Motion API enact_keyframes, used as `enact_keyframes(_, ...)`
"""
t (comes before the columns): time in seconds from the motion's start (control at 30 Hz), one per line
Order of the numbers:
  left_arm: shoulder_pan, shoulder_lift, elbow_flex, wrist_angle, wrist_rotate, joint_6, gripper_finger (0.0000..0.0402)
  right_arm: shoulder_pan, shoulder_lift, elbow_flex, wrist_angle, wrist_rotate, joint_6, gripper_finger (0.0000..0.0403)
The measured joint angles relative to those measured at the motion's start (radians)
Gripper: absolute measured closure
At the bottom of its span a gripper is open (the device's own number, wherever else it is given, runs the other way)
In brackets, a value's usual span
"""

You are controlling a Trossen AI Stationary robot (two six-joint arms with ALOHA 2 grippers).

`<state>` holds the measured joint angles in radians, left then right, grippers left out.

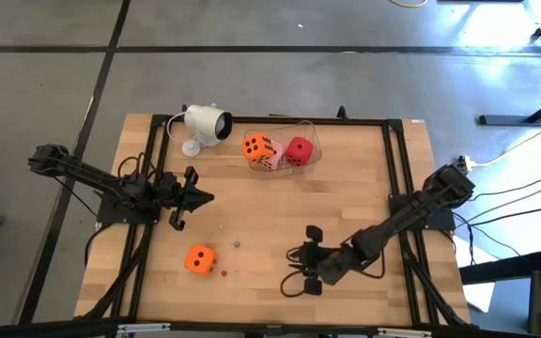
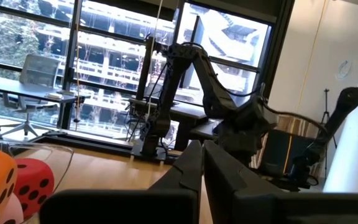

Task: Pick & Place Dice
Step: Put the bottom small blue die into the transparent bin

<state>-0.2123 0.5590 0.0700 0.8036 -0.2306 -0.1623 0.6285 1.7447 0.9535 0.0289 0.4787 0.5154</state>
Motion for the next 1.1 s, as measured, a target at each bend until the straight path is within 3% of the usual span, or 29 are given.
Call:
enact_keyframes(0.23, 0.000, 0.000, 0.000, 0.000, 0.000, 0.000, 0.0390, 0.000, 0.046, 0.000, -0.019, -0.005, 0.016, 0.0209)
enact_keyframes(0.43, 0.000, 0.000, 0.000, 0.000, 0.000, 0.000, 0.0389, 0.004, 0.052, 0.000, -0.135, -0.025, 0.028, 0.0174)
enact_keyframes(0.8, 0.000, 0.000, 0.000, 0.000, 0.000, 0.000, 0.0393, -0.022, 0.052, 0.000, -0.242, -0.008, 0.114, 0.0187)
enact_keyframes(1.1, 0.000, 0.000, 0.000, 0.000, 0.000, 0.000, 0.0391, -0.063, 0.052, 0.000, -0.239, -0.111, 0.170, 0.0197)
